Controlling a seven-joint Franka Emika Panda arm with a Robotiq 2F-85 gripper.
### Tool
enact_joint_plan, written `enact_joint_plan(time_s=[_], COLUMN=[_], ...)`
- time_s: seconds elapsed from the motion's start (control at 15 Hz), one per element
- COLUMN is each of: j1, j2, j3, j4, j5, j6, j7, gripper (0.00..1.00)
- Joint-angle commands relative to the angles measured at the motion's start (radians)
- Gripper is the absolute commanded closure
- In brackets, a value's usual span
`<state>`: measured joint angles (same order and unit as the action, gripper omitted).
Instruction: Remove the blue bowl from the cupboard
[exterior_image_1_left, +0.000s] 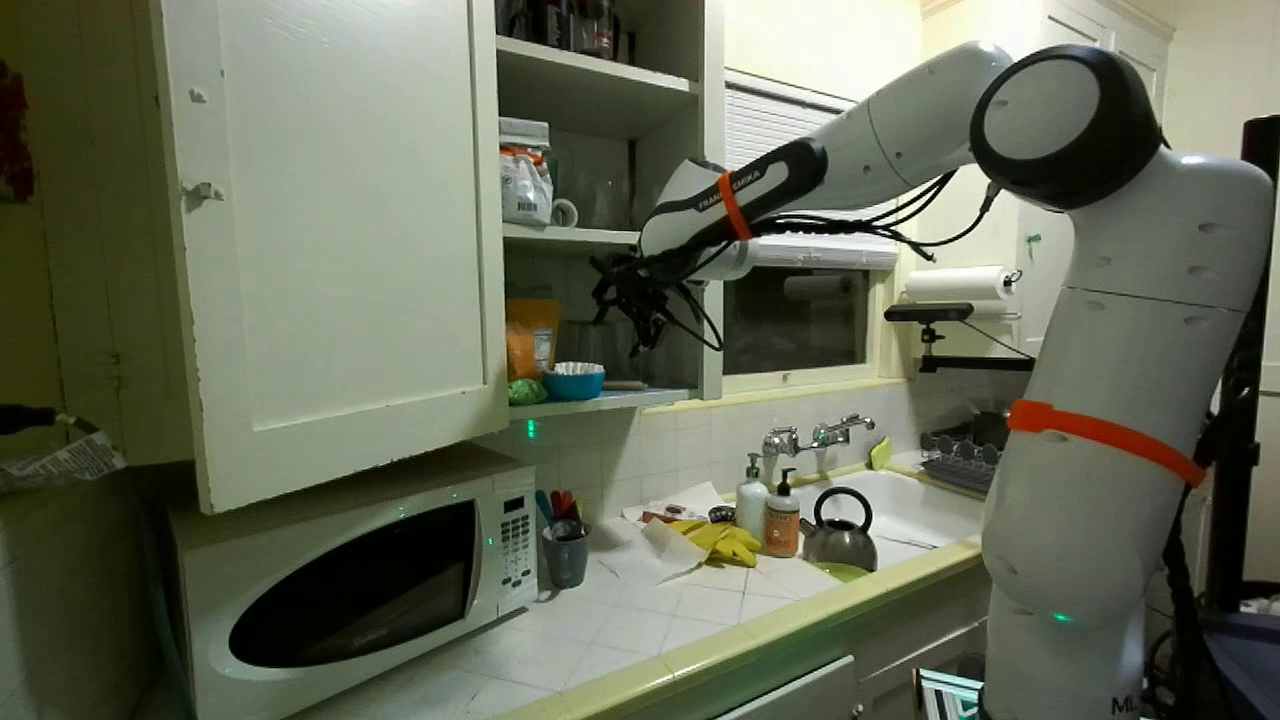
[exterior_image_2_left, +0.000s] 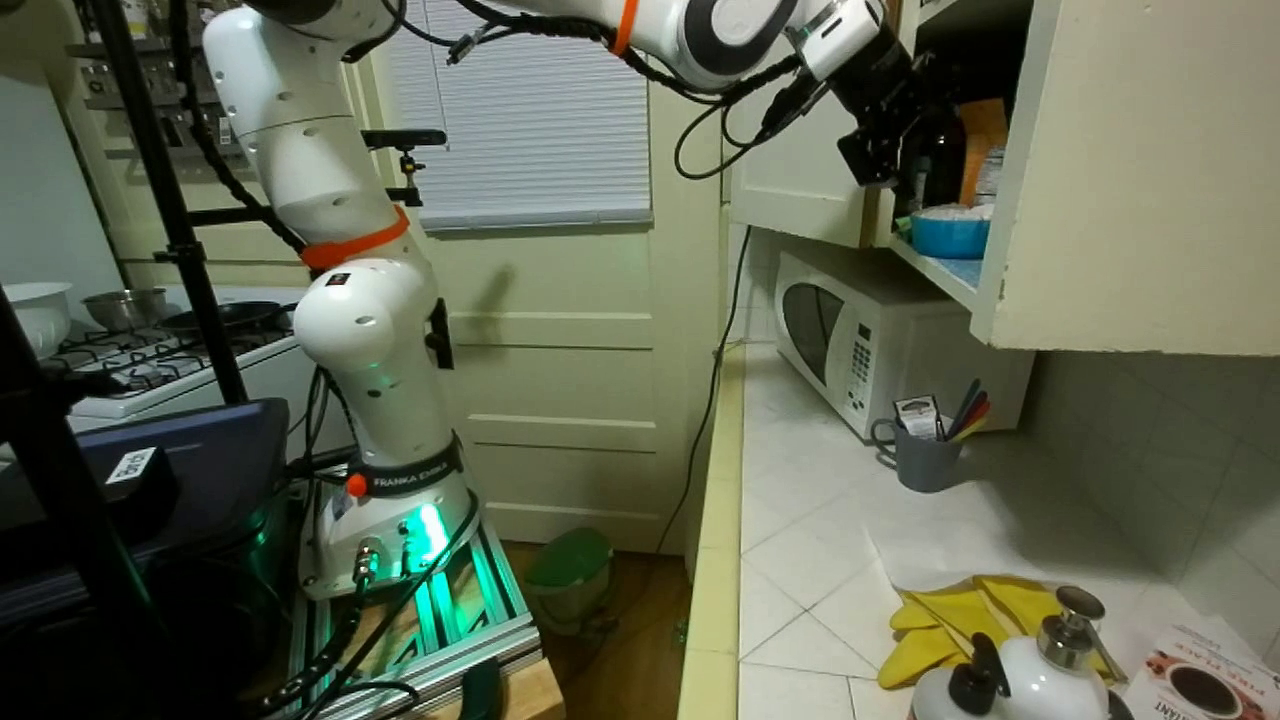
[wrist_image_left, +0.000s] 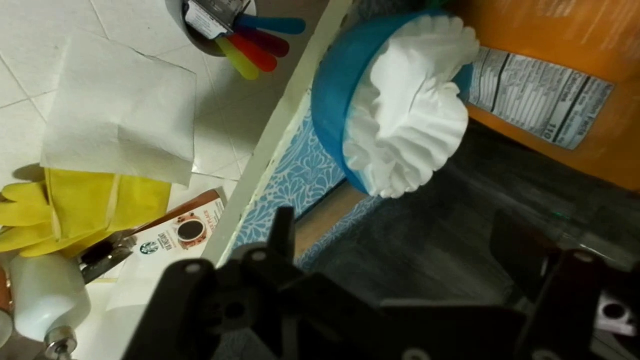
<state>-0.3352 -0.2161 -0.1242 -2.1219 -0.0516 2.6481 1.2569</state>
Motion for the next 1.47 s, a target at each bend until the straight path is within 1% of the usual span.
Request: enact_joint_plan(time_s=[0.0,0.27,0.53,0.6,0.67,0.73,0.8,0.87,0.93,1.07,1.27,1.33,1.4], j1=[0.017,0.043,0.063,0.065,0.068,0.07,0.071,0.073,0.057,0.057,0.056,0.055,0.055], j2=[0.066,0.108,0.134,0.14,0.143,0.147,0.149,0.148,0.146,0.132,0.088,0.071,0.06], j3=[0.002,0.0,-0.006,-0.007,-0.009,-0.01,-0.012,-0.013,0.002,0.004,0.007,0.007,0.007], j4=[-0.006,0.003,0.01,0.012,0.013,0.015,0.015,0.014,0.012,0.008,-0.014,-0.022,-0.026], j5=[0.006,0.003,0.01,0.009,0.012,0.012,0.01,0.007,0.003,-0.002,-0.019,-0.025,-0.024], j6=[0.076,0.094,0.078,0.078,0.077,0.075,0.076,0.076,0.077,0.074,0.061,0.05,0.038], j7=[0.038,0.044,0.041,0.044,0.043,0.043,0.045,0.048,0.055,0.058,0.055,0.051,0.045], gripper=[0.0,0.0,0.0,0.14,0.26,0.32,0.43,0.5,0.58,0.72,0.96,0.99,1.0])
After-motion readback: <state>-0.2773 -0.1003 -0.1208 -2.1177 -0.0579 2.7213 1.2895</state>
